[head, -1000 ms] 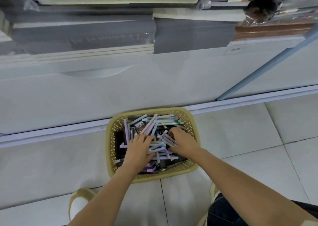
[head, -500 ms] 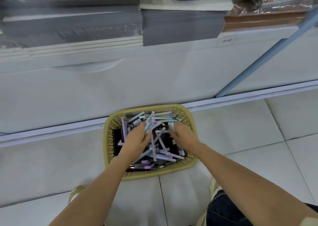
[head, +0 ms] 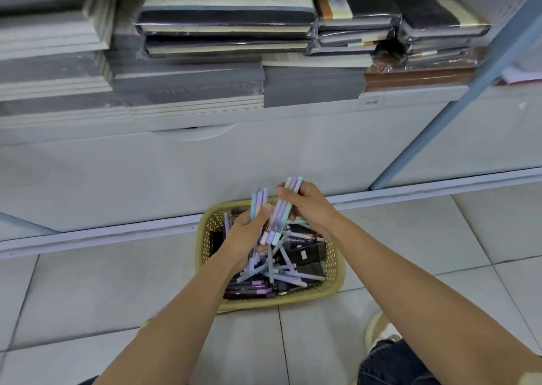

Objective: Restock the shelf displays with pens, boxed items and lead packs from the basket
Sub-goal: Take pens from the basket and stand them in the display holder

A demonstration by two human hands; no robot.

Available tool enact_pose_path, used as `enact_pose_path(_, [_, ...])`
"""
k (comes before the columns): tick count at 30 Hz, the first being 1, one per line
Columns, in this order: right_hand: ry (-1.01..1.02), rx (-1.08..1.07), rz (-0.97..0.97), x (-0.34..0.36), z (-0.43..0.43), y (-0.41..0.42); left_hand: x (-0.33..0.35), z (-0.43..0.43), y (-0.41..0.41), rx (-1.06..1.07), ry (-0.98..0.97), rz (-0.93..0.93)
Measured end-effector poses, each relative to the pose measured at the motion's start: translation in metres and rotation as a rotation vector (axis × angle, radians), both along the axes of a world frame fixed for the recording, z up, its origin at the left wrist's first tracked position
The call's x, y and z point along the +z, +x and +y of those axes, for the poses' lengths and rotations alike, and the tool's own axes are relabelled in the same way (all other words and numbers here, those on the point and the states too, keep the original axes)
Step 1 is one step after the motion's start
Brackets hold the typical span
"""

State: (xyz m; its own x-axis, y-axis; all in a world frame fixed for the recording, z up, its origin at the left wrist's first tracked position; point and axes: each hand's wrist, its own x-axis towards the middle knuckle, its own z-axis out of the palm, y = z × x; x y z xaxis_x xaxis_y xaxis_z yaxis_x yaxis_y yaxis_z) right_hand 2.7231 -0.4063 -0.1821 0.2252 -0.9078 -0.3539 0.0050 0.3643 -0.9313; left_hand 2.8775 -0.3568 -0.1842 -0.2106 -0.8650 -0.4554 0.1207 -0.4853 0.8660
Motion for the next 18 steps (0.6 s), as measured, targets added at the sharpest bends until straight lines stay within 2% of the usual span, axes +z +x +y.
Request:
enact_pose_path(3, [-0.022, 0.009, 0.004, 0.015, 0.005, 0.011, 0.012, 0.007, 0.008, -0.081, -0.071, 0.017])
enact_pose_path(7, [-0.041, -0.039, -0.021, 0.037, 0.01, 0.018, 0.031, 0.01, 0.02, -0.015, -0.095, -0.061])
enact_pose_path(10, [-0.072, -0.17, -0.086, 0.059, 0.008, 0.016, 0.05, 0.008, 0.031, 0.001, -0.142, -0.083])
enact_pose_path(14, [-0.166, -0.333, -0.205, 0.095, 0.0, 0.007, 0.083, 0.007, 0.042, 0.033, -0.221, 0.037])
enact_pose_path(18, [-0.244, -0.234, -0.279, 0.131, -0.004, 0.01, 0.118, 0.005, 0.041, 0.202, -0.352, -0.011])
